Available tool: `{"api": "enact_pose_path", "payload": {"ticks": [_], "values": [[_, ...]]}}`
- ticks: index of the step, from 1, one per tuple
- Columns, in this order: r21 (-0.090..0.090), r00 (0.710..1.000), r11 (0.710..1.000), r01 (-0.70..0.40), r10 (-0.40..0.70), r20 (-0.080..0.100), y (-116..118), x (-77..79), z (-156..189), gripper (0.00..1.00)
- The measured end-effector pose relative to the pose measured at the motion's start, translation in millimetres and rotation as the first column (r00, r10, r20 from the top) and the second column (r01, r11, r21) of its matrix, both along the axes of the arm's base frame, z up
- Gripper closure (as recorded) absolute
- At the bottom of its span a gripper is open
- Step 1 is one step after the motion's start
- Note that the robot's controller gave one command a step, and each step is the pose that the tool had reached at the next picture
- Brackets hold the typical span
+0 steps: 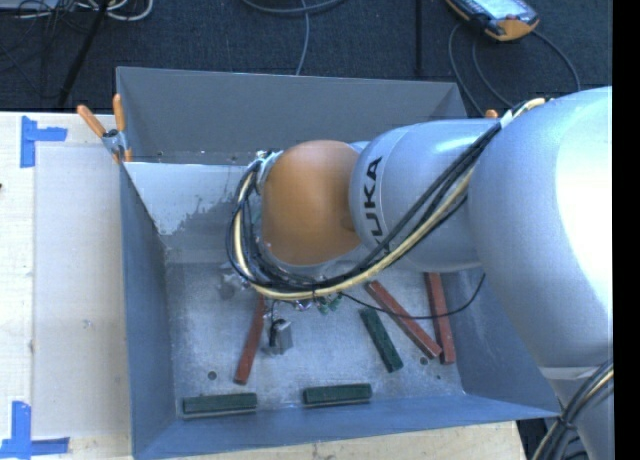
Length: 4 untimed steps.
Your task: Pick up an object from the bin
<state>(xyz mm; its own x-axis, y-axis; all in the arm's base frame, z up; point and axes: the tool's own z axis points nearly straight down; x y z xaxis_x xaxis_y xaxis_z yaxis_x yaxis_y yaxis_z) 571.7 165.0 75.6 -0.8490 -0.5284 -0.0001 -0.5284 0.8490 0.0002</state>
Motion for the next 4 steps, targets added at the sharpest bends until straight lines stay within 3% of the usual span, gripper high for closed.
{"api": "enact_pose_path", "payload": {"ticks": [1,3,4], "values": [[0.001,0.997,0.997,-0.072,0.072,-0.002,-2,-26.1,-6,1.0],[0.0,0.997,0.997,-0.071,0.071,-0.003,-2,-26.8,-4,1.0],[-0.002,0.998,0.998,-0.069,0.069,-0.011,-3,-29.3,15,1.0]]}}
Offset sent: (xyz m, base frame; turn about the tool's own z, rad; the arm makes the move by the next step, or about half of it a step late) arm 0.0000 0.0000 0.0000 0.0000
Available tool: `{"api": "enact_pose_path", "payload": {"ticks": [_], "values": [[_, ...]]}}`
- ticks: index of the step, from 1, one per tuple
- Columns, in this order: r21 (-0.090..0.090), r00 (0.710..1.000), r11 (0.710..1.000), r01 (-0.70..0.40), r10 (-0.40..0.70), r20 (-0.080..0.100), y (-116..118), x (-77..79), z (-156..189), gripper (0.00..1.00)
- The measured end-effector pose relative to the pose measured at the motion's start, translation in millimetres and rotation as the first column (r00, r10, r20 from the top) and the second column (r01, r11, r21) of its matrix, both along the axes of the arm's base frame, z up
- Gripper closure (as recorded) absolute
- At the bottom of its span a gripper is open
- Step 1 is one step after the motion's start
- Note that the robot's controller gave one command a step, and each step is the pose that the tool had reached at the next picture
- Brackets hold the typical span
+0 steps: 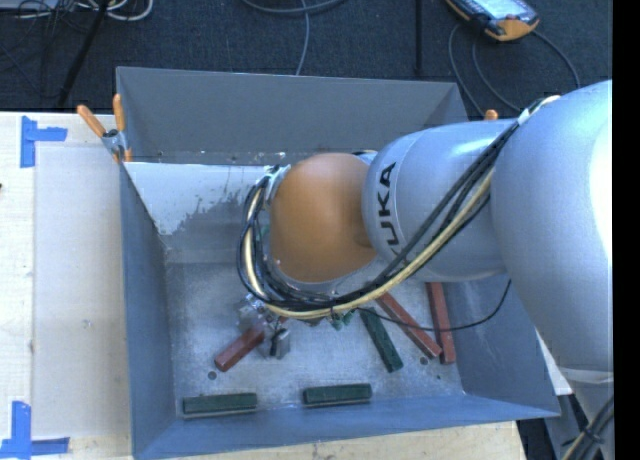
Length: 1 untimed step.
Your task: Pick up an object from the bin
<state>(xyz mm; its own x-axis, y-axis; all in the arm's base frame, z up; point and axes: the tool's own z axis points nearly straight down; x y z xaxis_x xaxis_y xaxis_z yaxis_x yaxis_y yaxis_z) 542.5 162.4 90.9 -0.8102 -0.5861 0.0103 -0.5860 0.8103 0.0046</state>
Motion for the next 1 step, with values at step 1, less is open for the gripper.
{"api": "enact_pose_path", "payload": {"ticks": [1], "values": [[0.002,1.0,1.0,0.0,0.0,0.007,0.9,1.9,23.7,1.0]]}}
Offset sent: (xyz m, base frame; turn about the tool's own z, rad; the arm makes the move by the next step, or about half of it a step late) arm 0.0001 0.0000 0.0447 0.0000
